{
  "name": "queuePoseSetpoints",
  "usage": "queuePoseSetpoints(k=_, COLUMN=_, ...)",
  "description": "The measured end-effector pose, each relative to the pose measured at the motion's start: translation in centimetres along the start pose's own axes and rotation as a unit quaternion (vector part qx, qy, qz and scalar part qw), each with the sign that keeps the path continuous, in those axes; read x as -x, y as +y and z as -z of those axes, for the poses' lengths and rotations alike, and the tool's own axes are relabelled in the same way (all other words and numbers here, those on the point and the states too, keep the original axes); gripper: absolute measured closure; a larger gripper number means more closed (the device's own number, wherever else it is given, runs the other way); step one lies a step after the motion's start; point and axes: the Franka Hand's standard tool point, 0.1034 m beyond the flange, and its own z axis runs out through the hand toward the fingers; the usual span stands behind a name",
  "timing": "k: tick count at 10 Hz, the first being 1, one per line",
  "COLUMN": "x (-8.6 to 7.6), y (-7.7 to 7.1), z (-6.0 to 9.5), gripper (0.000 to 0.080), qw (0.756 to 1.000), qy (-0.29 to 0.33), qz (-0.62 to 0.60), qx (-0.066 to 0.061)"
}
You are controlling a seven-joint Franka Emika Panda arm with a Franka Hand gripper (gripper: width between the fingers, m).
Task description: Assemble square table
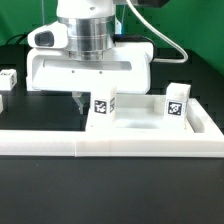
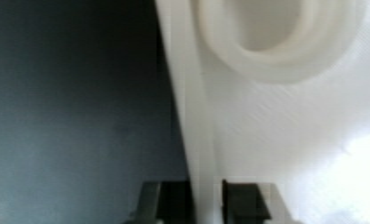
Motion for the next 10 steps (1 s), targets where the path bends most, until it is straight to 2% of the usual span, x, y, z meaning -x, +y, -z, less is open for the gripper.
queuePoseSetpoints(k=10, x=0.01, y=0.00, z=0.00, gripper=0.0728, qw=1.000, qy=0.000, qz=0.004, qx=0.000)
